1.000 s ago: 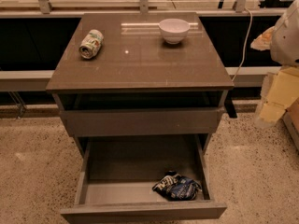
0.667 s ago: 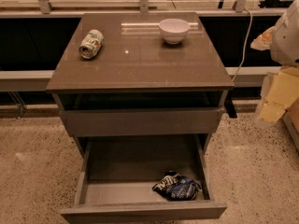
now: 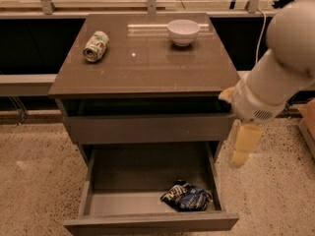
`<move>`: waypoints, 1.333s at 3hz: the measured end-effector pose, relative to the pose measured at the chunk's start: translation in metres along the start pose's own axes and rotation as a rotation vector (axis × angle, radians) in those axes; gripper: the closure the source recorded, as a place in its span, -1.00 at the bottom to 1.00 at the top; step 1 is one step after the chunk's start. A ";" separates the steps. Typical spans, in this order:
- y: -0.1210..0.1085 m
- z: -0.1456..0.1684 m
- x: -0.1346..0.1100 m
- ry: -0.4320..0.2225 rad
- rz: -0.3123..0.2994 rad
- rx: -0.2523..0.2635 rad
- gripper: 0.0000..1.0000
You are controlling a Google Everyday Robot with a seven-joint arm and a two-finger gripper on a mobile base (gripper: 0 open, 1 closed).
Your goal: Pick blue chip bag from middle drawer and place on counter
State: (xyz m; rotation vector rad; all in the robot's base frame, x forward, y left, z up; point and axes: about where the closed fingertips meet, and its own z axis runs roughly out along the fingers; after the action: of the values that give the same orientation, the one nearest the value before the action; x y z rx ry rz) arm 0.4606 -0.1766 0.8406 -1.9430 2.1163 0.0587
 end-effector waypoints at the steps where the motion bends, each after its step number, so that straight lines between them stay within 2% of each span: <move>1: 0.018 0.096 0.015 -0.069 0.004 -0.057 -1.00; 2: 0.002 0.113 0.013 -0.103 0.013 0.002 -1.00; 3: 0.000 0.118 0.015 -0.095 0.013 -0.002 -1.00; 4: -0.008 0.155 0.034 -0.037 0.012 -0.040 -1.00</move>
Offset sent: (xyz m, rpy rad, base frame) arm -0.0022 0.0071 -0.0983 0.0725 0.0497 0.0192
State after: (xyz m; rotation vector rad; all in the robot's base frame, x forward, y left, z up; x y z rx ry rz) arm 0.4919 -0.1777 0.6845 -1.9357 2.1192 0.1387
